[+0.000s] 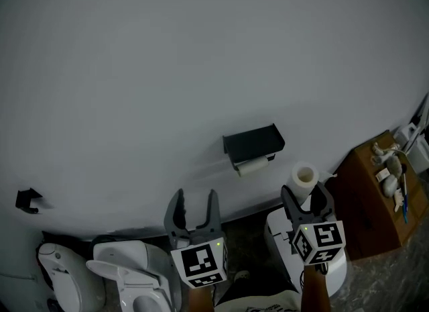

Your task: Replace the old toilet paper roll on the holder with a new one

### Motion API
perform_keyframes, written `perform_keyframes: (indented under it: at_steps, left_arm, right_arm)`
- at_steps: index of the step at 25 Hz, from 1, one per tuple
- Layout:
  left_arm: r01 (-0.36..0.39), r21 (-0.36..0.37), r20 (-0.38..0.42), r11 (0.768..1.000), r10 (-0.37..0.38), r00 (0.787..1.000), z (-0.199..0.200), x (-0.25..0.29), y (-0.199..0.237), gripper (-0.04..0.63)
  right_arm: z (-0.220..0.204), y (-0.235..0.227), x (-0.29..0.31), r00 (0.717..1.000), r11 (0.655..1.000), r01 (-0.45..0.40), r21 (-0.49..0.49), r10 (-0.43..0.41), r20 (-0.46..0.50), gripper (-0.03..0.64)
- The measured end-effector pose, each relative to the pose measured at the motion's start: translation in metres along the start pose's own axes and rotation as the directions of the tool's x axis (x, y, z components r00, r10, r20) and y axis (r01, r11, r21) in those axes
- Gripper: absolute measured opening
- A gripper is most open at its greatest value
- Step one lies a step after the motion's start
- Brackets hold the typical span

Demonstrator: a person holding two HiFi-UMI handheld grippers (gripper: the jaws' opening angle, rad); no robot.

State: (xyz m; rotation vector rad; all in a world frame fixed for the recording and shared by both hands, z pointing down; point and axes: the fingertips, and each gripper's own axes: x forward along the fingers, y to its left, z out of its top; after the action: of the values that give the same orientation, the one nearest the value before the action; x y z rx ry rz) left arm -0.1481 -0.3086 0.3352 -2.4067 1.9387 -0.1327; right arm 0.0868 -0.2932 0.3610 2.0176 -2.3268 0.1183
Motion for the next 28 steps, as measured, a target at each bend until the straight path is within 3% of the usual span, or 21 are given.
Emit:
perform_keyframes:
  at_steps: [16, 23, 25, 28]
  left_arm:
    - [0.020, 0.062, -0.054, 0.998, -0.017, 0.998, 0.001, 0.032, -0.025, 0.259]
    - [0.057, 0.244, -0.106, 0.968, -0.032, 0.994, -0.012, 0.047, -0.041, 0.259]
    - [0.061, 0.305, -0.137, 0.950, -0.020, 0.990, -0.021, 0.051, -0.044, 0.259]
    - [0.085, 0.415, -0.179, 0.906, -0.011, 0.984, -0.030, 0.057, -0.051, 0.259]
  right_arm:
    - [-0.004, -0.030, 0.026, 0.999, 1.000, -0.018, 0.007, 0.018, -0.034, 0.307]
    - [-0.019, -0.048, 0.027, 0.998, 1.000, -0.003, 0.009, 0.003, -0.066, 0.307]
    - [-0.022, -0.053, 0.028, 0.997, 1.000, 0.003, 0.009, -0.003, -0.072, 0.307]
    - [-0.026, -0.060, 0.028, 0.997, 1.000, 0.013, 0.006, -0.012, -0.081, 0.307]
